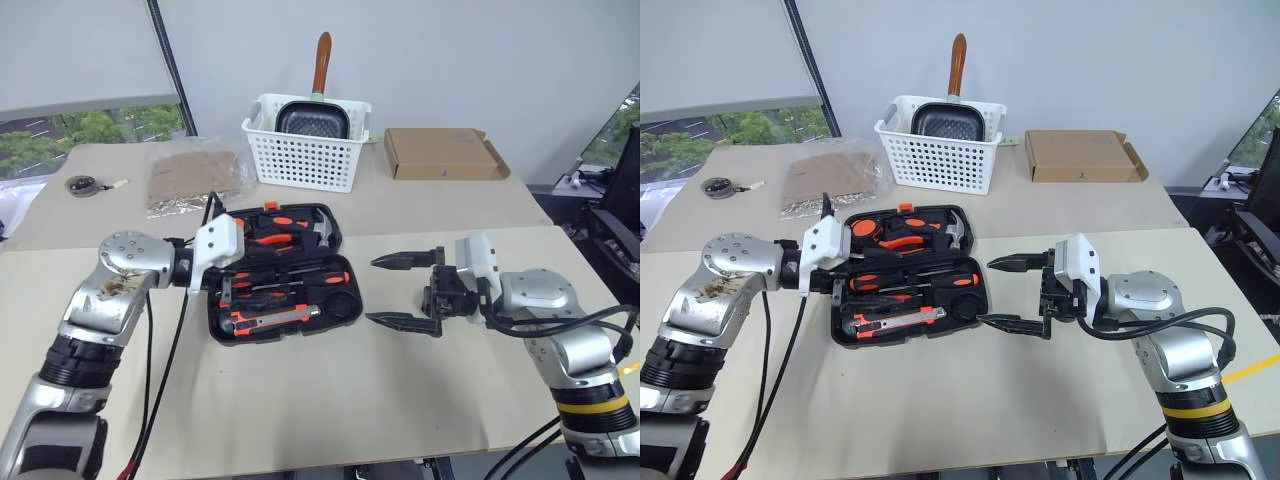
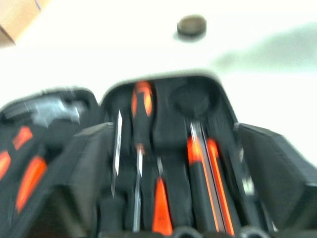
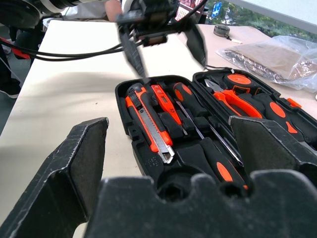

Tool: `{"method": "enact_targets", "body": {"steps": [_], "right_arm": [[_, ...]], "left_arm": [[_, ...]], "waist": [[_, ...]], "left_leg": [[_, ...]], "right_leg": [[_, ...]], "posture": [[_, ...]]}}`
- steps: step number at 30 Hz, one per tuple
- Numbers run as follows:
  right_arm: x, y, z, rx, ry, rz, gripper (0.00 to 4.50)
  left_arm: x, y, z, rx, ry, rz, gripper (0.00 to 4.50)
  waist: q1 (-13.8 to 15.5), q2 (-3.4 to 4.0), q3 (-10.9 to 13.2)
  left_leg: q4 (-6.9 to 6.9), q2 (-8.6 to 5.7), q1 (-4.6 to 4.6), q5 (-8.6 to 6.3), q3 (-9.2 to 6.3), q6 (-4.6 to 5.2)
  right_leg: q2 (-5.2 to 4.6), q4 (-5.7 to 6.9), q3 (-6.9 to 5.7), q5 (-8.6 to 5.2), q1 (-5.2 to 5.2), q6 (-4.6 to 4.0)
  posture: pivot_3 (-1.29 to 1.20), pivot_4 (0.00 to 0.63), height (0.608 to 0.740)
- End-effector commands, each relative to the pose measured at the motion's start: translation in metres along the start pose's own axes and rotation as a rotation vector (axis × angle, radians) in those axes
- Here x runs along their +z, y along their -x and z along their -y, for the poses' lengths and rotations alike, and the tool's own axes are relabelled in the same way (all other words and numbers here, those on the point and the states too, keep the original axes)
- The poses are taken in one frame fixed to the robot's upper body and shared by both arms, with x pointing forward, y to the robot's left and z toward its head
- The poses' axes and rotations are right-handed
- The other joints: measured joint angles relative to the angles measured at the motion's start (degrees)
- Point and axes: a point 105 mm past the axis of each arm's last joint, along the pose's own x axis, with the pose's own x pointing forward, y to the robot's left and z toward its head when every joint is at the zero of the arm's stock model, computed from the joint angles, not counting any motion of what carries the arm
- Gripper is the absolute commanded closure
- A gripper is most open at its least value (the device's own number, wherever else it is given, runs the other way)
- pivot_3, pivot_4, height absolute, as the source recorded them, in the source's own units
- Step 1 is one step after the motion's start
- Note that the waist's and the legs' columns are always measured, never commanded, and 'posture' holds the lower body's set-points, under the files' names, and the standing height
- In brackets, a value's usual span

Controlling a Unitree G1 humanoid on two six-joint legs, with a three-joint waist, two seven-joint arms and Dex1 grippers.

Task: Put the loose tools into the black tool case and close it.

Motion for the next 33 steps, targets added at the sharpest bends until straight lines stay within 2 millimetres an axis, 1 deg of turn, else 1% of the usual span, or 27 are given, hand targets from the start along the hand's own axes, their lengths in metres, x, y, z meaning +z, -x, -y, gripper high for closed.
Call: {"method": "enact_targets", "body": {"steps": [1,2,4,5,6,7,9,12,15,17,21,26,30,32,33], "right_arm": [[0.012,0.0,0.002,0.001,0.054,0.029,0.0],[0.012,0.001,0.002,0.001,0.054,0.029,0.0],[0.012,0.001,0.002,0.001,0.054,0.026,0.0],[0.012,0.002,0.002,0.001,0.054,0.025,0.0],[0.012,0.002,0.002,0.001,0.054,0.024,0.0],[0.012,0.002,0.002,0.0,0.054,0.024,0.0],[0.012,0.003,0.002,-0.002,0.054,0.023,0.0],[0.011,0.003,0.001,-0.006,0.053,0.021,0.0],[0.011,0.003,0.0,-0.009,0.051,0.02,0.0],[0.011,0.004,0.0,-0.01,0.05,0.019,0.0],[0.011,0.003,0.0,-0.012,0.05,0.019,0.0],[0.012,0.004,0.0,-0.012,0.051,0.016,0.0],[0.013,0.005,0.001,-0.012,0.055,0.012,0.0],[0.013,0.005,0.001,-0.014,0.055,0.01,0.0],[0.012,0.006,0.001,-0.018,0.054,0.006,0.0]], "left_arm": [[-0.007,-0.001,0.002,-0.007,0.005,0.034,2.19],[-0.008,-0.003,0.002,-0.008,0.045,0.077,2.57],[-0.026,-0.007,0.014,-0.075,0.096,0.057,3.33],[-0.038,-0.009,0.018,-0.092,0.102,0.022,3.8],[-0.047,-0.009,0.021,-0.102,0.099,-0.01,4.06],[-0.054,-0.009,0.021,-0.102,0.099,-0.029,4.42],[-0.062,-0.009,0.021,-0.103,0.098,-0.048,4.48],[-0.079,-0.01,0.024,-0.12,0.085,-0.106,4.48],[-0.091,-0.015,0.028,-0.126,0.082,-0.13,4.48],[-0.096,-0.02,0.029,-0.125,0.087,-0.135,4.48],[-0.097,-0.029,0.028,-0.118,0.153,-0.074,4.48],[-0.106,-0.033,0.023,-0.112,0.251,-0.06,4.48],[-0.124,-0.031,0.026,-0.139,0.241,-0.153,4.48],[-0.126,-0.031,0.027,-0.151,0.227,-0.163,4.48],[-0.125,-0.032,0.027,-0.15,0.216,-0.152,4.48]], "waist": [[-0.14,0.0,0.0],[-0.14,0.0,0.0],[-0.07,0.0,0.0],[-0.07,0.0,0.0],[-0.08,0.0,0.0],[-0.07,0.0,0.0],[-0.05,0.0,0.0],[-0.05,0.0,0.0],[0.05,0.02,-0.01],[0.19,0.1,-0.06],[0.53,0.18,-0.11],[1.02,0.26,-0.16],[1.35,0.36,-0.25],[1.4,0.38,-0.3],[1.38,0.41,-0.34]], "left_leg": [[0.0,0.01,0.03,0.0,0.0,0.0],[-0.01,0.01,0.05,0.0,0.01,0.0],[0.0,0.02,0.05,0.0,-0.02,0.0],[-0.01,0.03,0.06,0.0,-0.02,-0.01],[-0.01,0.03,0.08,0.0,-0.02,-0.01],[-0.01,0.03,0.09,0.0,-0.02,-0.01],[0.0,0.03,0.07,0.0,-0.02,0.0],[0.01,0.04,0.06,-0.01,-0.04,0.01],[0.01,0.03,0.13,-0.02,-0.05,0.02],[0.01,0.03,0.33,-0.03,-0.05,0.04],[0.03,0.03,0.5,-0.01,-0.07,0.08],[0.1,0.02,0.53,0.07,-0.08,0.2],[0.13,0.02,0.53,0.08,-0.08,0.2],[0.12,0.03,0.54,0.08,-0.08,0.2],[0.12,0.04,0.56,0.08,-0.08,0.2]], "right_leg": [[0.0,-0.01,0.01,0.0,0.02,0.0],[0.0,0.01,0.02,0.0,0.02,0.0],[0.01,0.02,-0.02,0.0,0.03,0.0],[0.01,0.03,-0.02,0.0,0.03,0.0],[0.01,0.02,-0.02,0.0,0.04,-0.01],[0.01,0.03,-0.02,0.0,0.04,-0.01],[0.01,0.02,-0.03,0.0,0.04,-0.01],[-0.02,0.01,-0.03,0.0,0.04,-0.01],[-0.04,0.0,-0.05,0.0,0.13,-0.01],[-0.07,0.0,-0.05,0.0,0.31,-0.01],[-0.13,0.03,-0.02,0.0,0.45,-0.01],[-0.15,0.07,-0.01,0.0,0.48,0.0],[-0.15,0.07,-0.01,0.02,0.48,0.03],[-0.14,0.08,-0.02,0.01,0.49,0.02],[-0.14,0.09,-0.02,0.01,0.49,0.02]], "posture": [[0.0,0.15,0.7],[0.0,0.15,0.7],[0.0,0.15,0.7],[0.0,0.15,0.7],[0.0,0.15,0.7],[0.0,0.15,0.7],[0.0,0.15,0.7],[0.0,0.15,0.7],[0.0,0.15,0.7],[0.0,0.15,0.7],[0.0,0.15,0.7],[0.0,0.15,0.7],[0.0,0.15,0.7],[0.0,0.15,0.7],[0.0,0.15,0.7]]}}
